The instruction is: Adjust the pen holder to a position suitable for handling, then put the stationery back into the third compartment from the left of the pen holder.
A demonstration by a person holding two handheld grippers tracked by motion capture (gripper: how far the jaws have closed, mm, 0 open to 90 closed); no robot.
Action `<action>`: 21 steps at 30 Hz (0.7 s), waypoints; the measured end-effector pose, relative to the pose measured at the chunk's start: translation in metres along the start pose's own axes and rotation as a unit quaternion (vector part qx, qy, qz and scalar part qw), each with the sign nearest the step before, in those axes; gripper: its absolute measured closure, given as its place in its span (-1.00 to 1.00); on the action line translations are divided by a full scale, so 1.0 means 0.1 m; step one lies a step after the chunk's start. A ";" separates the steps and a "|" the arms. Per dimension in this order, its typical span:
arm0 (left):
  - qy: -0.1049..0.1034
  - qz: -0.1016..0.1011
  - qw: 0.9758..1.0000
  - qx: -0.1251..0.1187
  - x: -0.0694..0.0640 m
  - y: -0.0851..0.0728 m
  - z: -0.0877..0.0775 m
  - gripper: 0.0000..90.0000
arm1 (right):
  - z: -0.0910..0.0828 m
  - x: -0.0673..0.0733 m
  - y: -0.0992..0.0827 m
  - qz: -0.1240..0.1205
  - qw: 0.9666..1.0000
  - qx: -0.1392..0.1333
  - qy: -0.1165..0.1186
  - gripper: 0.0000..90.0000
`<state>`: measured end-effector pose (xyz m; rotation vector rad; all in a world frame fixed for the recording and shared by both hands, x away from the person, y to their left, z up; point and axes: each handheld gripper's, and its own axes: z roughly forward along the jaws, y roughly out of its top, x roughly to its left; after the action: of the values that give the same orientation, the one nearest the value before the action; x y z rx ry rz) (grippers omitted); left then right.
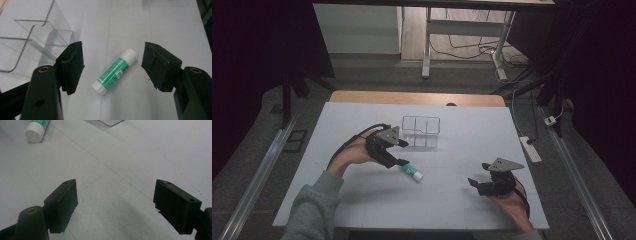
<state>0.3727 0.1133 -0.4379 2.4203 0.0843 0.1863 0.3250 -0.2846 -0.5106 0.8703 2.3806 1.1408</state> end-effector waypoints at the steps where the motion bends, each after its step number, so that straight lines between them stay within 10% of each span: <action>1: -0.001 0.005 1.000 0.001 -0.01 0.01 0.01 -0.25 | 0.00 0.01 0.00 0.001 1.000 0.001 -0.004 -0.59; 21: -0.041 0.073 0.994 0.066 -0.09 0.13 0.28 -0.24 | -0.03 -0.01 0.01 0.003 1.000 -0.011 0.002 -0.58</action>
<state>0.3687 0.0846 -0.4510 2.5646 -0.1219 0.1525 0.3243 -0.2860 -0.5078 0.8697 2.3669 1.1697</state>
